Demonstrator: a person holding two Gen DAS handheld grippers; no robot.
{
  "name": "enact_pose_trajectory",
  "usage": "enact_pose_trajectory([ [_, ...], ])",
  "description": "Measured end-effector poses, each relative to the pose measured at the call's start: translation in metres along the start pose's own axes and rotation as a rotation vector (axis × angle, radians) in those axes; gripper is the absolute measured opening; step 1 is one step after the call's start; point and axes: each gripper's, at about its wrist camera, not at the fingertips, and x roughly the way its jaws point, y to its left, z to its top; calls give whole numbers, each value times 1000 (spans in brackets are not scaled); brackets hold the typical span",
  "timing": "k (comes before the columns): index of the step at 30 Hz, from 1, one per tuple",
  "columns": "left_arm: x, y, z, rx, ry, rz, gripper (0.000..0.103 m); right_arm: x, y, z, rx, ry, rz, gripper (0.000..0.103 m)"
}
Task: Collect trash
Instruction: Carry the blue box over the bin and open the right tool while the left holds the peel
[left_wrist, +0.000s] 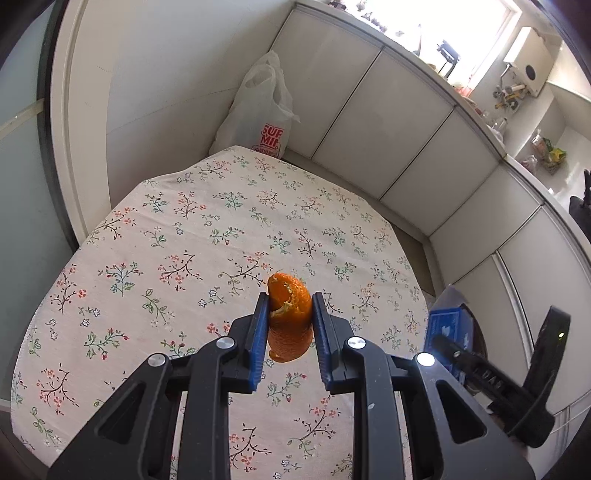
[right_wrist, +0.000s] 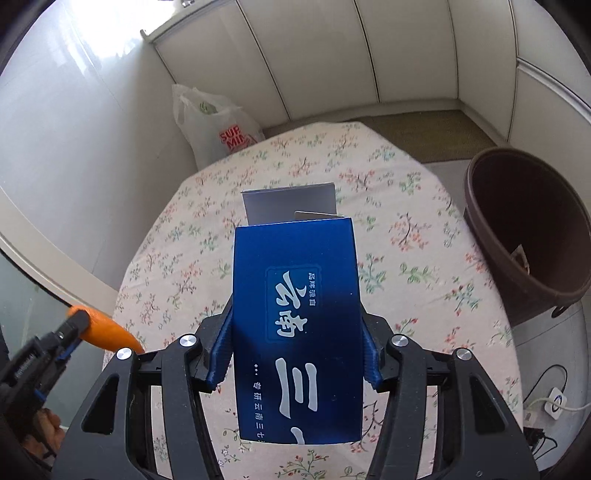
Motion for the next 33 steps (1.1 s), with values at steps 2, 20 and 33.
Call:
enact_pose_trajectory([
  [2, 4, -3, -2, 9, 6, 5, 23, -12, -7, 12, 2, -40, -1, 53],
  [20, 37, -43, -25, 117, 34, 6, 23, -75, -118, 78, -32, -331, -264, 53],
  [33, 71, -128, -54, 244, 102, -23, 23, -48, -231, 84, 56, -299, -479, 54],
])
